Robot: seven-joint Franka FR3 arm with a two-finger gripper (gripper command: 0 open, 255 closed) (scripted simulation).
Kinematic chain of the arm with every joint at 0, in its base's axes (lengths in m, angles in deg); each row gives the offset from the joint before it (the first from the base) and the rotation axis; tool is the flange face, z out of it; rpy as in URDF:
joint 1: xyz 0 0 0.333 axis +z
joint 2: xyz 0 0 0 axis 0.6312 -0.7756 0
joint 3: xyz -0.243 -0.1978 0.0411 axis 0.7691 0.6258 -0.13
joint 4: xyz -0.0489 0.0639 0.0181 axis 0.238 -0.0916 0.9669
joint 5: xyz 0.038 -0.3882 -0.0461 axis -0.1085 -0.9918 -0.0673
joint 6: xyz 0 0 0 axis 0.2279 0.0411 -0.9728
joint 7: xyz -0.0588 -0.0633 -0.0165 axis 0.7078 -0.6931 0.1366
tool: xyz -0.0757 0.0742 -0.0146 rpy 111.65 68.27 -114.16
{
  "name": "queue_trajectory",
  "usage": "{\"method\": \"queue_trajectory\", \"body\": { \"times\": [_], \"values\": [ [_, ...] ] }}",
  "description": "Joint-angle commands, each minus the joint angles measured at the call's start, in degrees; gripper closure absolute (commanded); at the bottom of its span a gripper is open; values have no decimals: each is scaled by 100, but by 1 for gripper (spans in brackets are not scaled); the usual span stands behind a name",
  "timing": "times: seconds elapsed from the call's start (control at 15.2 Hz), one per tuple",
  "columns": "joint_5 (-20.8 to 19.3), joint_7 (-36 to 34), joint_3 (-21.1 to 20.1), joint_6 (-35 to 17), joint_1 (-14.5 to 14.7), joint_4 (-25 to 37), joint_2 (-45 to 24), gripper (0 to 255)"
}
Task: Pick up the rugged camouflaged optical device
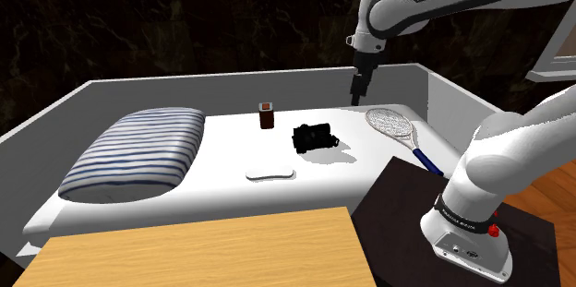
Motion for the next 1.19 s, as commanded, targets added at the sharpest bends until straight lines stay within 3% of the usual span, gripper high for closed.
{"method": "queue_trajectory", "body": {
  "times": [0.0,0.53,1.12],
  "values": [
    [-66,278,142,-328,-9,4,-366,0],
    [-82,1370,624,-1529,-2,319,-2046,0],
    [379,2676,821,-2475,-125,1294,-4176,0]
  ]
}}
